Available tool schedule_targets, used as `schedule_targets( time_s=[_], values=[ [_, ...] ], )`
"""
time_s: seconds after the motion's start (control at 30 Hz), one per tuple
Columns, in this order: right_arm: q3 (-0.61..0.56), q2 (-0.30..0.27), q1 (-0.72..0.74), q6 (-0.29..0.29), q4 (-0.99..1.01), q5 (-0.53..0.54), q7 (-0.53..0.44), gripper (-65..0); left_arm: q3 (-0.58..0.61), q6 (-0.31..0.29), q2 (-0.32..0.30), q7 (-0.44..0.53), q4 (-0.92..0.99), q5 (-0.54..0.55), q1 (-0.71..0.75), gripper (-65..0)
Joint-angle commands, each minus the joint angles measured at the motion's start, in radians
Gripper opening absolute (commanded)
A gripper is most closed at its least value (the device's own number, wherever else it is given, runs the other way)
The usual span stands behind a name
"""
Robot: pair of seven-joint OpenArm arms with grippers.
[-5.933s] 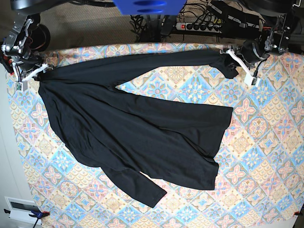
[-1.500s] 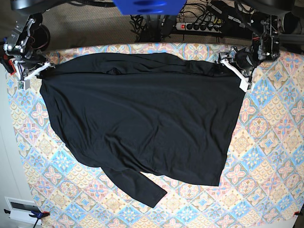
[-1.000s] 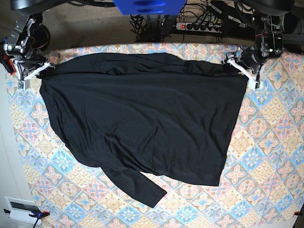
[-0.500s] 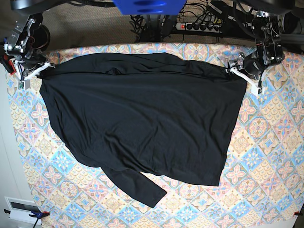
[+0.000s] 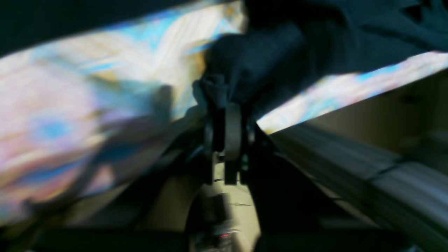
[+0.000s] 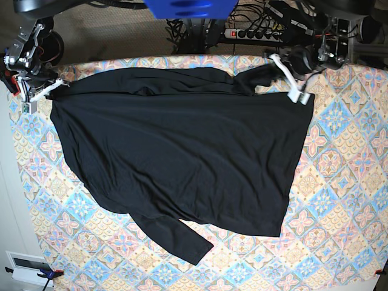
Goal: Layout the t-shirt on the table in an organized manner, then fold the t-shirt properly
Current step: 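Hold the shirt edge with both grippers and adjust the left gripper's grip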
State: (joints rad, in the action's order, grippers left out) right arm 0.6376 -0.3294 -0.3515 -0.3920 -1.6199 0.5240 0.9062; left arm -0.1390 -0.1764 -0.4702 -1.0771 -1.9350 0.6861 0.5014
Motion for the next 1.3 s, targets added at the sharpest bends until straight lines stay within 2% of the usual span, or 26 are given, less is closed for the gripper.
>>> schedule_targets(
  time_s=[0.0,0.07,0.2,0.33,0.43,0.73,0.93,1.17,1.27],
  values=[
    [0.009,-0.017,0.007,-0.003,-0.012,0.009,-0.019,-65.0,-0.018,-0.015,-0.005,0.016,-0.045,0.04,0.016,-65.0],
    [0.009,-0.017,0.004,-0.003,-0.024,0.009,-0.019,-65.0,-0.084,-0.035,-0.017,0.016,-0.085,0.085,0.069,-65.0],
    [0.009,-0.017,0.007,-0.003,-0.015,0.009,-0.022,-65.0,-0.291,-0.147,-0.02,0.016,-0.088,0.231,0.098,-65.0],
    [0.009,-0.017,0.007,-0.003,-0.015,0.009,-0.023,-65.0,-0.422,-0.16,-0.019,0.015,-0.088,0.375,0.092,-65.0],
    [0.009,-0.017,0.007,-0.003,-0.015,0.009,-0.025,-65.0,-0.443,-0.16,-0.019,0.011,-0.086,0.41,0.023,-65.0],
    [0.009,-0.017,0.007,-0.003,-0.018,0.009,-0.02,-65.0,-0.437,-0.157,0.024,0.005,-0.067,0.386,-0.203,-65.0],
    [0.011,-0.017,0.007,-0.003,-0.016,0.009,-0.02,-65.0,-0.437,-0.157,0.052,0.005,0.006,0.278,-0.244,-65.0],
    [0.009,-0.017,0.007,-0.003,-0.015,0.009,-0.019,-65.0,-0.434,-0.159,0.054,0.015,0.211,0.154,-0.246,-65.0],
    [0.009,-0.017,0.007,-0.003,-0.015,0.009,-0.019,-65.0,-0.383,-0.159,0.051,0.016,0.274,0.12,-0.257,-64.9]
  ],
)
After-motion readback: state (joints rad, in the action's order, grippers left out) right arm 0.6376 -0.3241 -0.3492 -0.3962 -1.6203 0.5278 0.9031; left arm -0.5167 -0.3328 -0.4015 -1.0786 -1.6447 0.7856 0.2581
